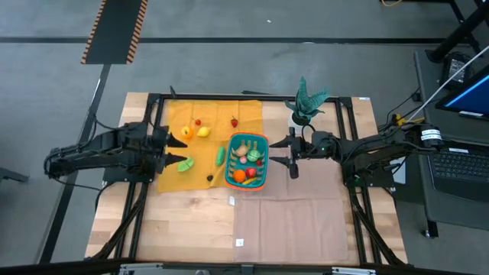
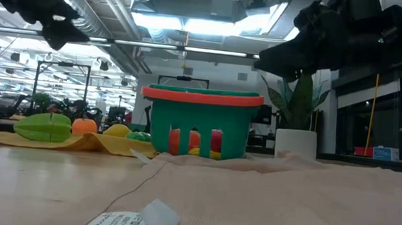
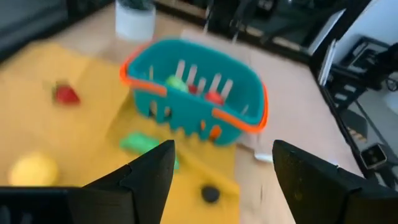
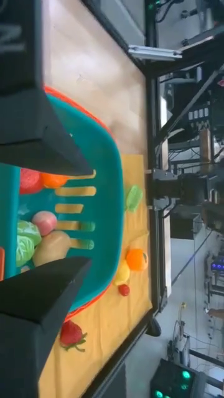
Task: Pick and placing Produce into tupperware
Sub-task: Put the starfruit into the basket
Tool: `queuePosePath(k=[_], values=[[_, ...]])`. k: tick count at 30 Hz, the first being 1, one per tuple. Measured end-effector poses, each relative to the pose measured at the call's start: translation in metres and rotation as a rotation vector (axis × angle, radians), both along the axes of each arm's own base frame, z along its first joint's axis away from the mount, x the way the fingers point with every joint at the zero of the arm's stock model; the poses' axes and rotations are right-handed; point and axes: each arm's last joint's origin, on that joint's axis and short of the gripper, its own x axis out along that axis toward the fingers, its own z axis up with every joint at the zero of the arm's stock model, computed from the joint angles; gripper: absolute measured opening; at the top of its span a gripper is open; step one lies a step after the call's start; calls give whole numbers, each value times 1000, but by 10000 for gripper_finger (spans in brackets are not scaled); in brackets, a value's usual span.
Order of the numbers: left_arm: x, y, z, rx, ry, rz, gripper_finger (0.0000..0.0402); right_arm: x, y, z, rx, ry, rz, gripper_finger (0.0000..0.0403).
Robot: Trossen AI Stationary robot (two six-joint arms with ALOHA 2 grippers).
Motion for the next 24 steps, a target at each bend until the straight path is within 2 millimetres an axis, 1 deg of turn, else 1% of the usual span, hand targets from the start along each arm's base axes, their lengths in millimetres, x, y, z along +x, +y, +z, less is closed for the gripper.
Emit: queuePosePath(k=[2,6,9,13,17,20,24], values=[[2,-2,-5,-33,55,9,261,0,0,0,16,0,-1,225],[8,-7,-13,-37,164,7,261,0,0,0,89,-1,-13,225],[12,-11,-17,-27,263,27,261,0,0,0,93,0,-14,225],[16,-17,-9,-10,376,83,261,0,0,0,90,0,-13,225],[24,-25,1,38,423,109,261,0,0,0,90,1,-13,225],[27,-31,-1,53,519,157,261,0,0,0,84,1,-12,225],[37,-41,-5,48,587,199,261,0,0,0,60,1,-8,225]])
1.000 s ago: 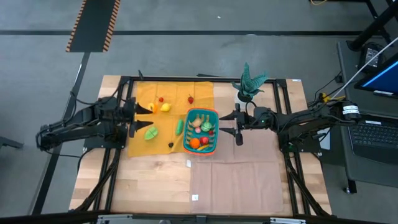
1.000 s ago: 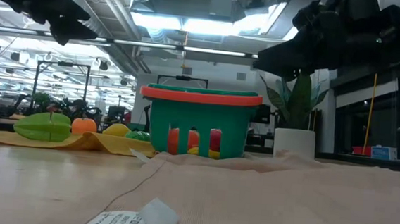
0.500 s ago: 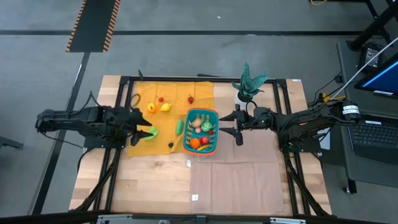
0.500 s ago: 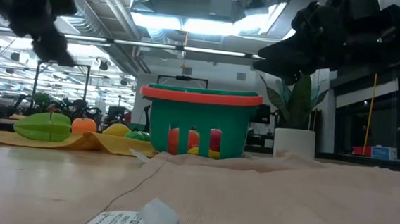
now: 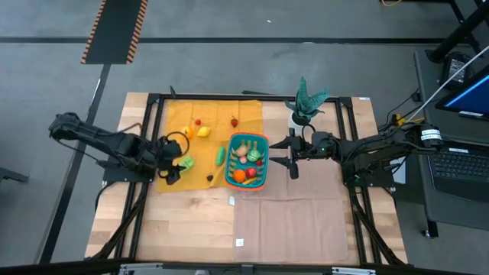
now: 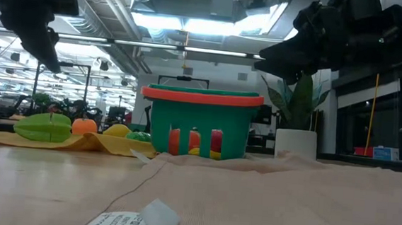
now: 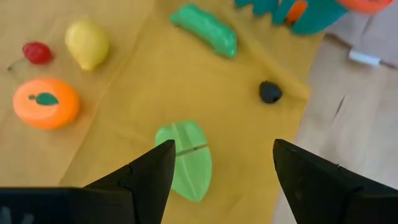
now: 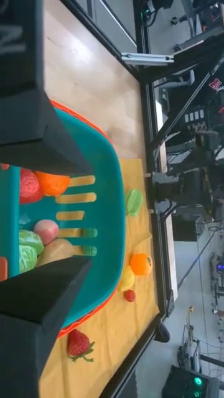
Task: Pick and placing Produce into tupperware
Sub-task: Put the starfruit into the basket
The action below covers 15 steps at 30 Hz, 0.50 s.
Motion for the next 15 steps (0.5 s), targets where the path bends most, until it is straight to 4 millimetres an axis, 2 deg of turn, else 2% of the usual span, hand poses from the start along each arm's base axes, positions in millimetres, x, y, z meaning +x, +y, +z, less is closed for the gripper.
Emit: queuePosePath(k=[8,15], values=[[10,-5,-14,69,134,3,261,0,0,0,-25,1,4,225],[14,-6,-15,64,124,2,261,0,0,0,-26,0,4,225]])
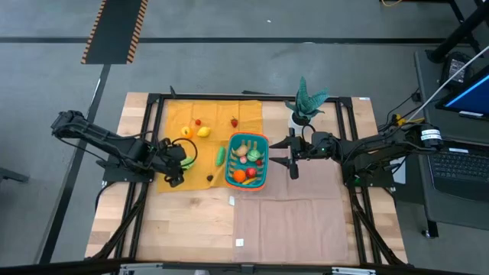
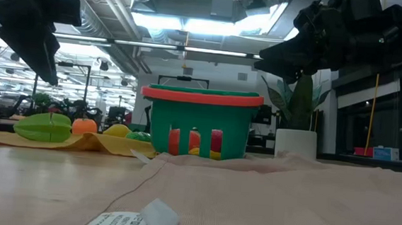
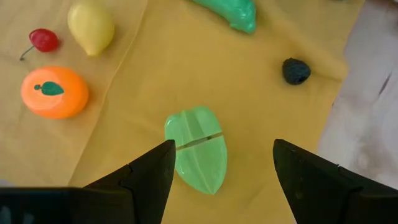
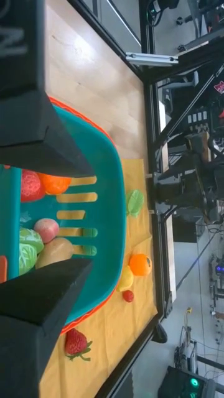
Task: Pick and placing Produce into tupperware
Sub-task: Put the starfruit into the basket
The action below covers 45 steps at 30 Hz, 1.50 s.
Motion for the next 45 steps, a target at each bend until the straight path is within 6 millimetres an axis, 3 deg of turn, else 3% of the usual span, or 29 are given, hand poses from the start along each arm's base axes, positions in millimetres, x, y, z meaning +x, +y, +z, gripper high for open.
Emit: queuePosePath(k=[19,33,45], values=[[1,0,0,2,-9,2,264,0,0,0,1,0,0,225],[1,2,0,63,-20,24,375,0,0,0,1,0,0,225],[2,3,0,14,-37,97,381,0,0,0,2,0,0,225]])
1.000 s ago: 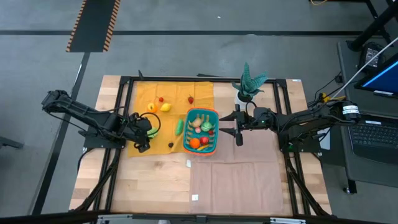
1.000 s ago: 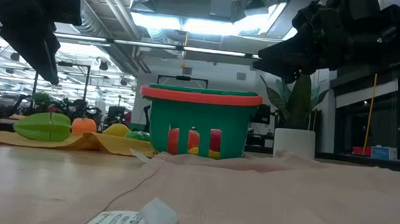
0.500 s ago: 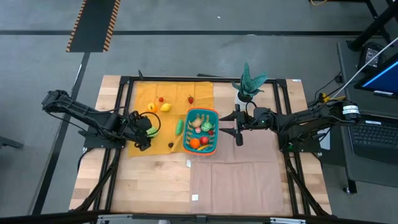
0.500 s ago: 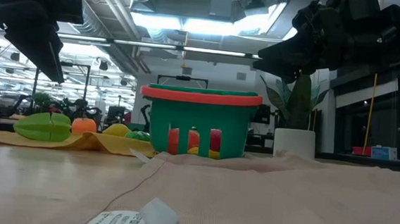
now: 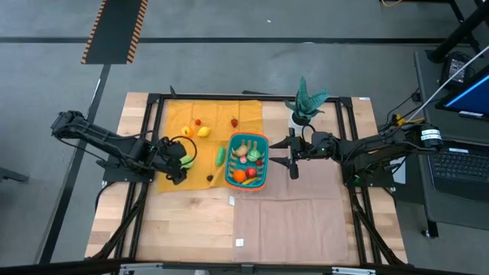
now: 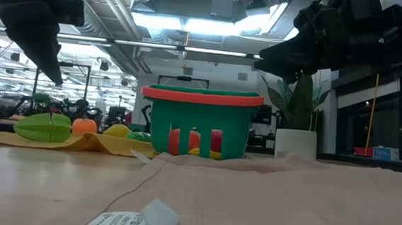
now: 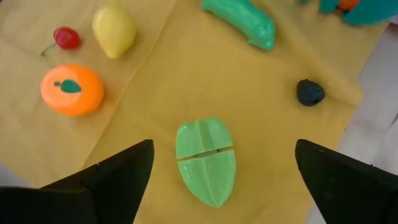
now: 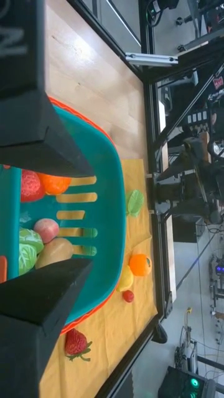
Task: Pick and placing Produce into tupperware
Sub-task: Put the starfruit into the basket
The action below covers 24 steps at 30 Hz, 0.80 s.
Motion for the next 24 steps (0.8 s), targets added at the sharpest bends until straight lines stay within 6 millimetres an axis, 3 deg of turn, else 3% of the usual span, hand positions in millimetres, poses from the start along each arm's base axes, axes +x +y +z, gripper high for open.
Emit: queuePosePath(k=[15,24], values=[[26,13,-35,38,244,170,384,0,0,0,3,0,-1,225],[34,12,-49,9,321,168,384,0,0,0,7,0,-1,225]])
